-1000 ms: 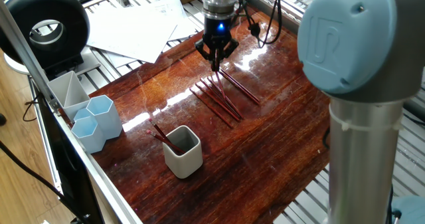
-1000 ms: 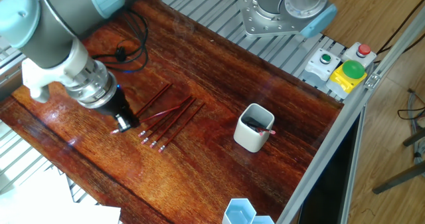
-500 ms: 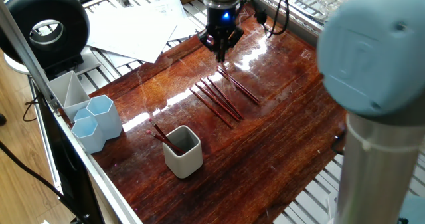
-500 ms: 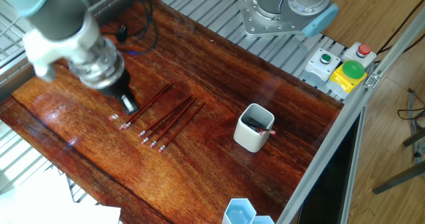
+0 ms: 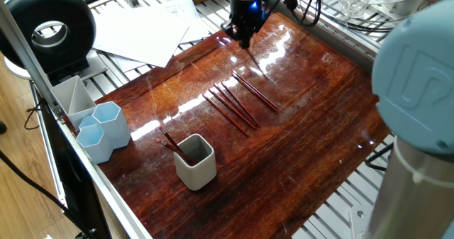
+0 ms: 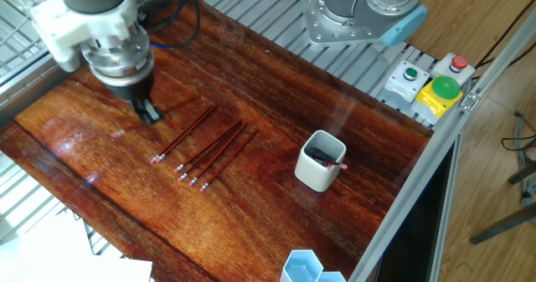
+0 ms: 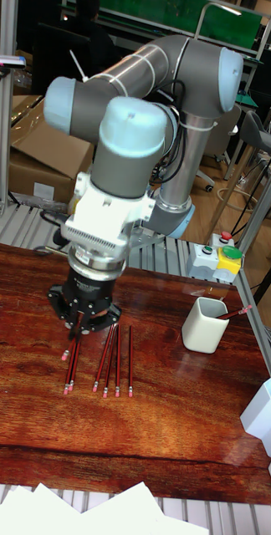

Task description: Put the pen into the pen holder

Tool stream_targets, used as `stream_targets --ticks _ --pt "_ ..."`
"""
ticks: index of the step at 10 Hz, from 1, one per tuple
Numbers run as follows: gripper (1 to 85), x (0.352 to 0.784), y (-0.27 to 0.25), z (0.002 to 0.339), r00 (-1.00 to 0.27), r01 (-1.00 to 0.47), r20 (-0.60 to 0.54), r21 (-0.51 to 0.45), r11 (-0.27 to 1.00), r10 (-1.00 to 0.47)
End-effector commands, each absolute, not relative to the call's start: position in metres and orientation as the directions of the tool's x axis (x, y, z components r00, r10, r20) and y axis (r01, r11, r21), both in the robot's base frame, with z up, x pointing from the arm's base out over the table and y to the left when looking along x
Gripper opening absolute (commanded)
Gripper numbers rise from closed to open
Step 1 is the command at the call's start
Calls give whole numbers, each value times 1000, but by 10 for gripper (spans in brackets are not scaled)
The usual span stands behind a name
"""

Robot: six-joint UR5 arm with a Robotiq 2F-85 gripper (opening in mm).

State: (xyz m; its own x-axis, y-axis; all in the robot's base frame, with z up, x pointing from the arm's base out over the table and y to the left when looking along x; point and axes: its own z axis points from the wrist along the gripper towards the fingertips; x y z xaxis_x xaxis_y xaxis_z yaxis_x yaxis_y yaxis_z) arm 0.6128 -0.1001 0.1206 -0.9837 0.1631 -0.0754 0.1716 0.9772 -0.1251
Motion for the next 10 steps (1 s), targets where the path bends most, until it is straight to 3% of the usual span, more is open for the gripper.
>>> stream_targets --ticks 1,3,5,9,10 --pt "10 612 -140 140 -992 88 -114 -292 952 57" --pt "10 580 -113 135 -985 173 -18 -183 968 173" --pt "10 603 -97 133 -980 189 -90 -97 977 180" --pt "10 593 -106 138 -985 167 -64 -123 978 160" --pt "10 599 -95 137 -980 187 -88 -80 979 180"
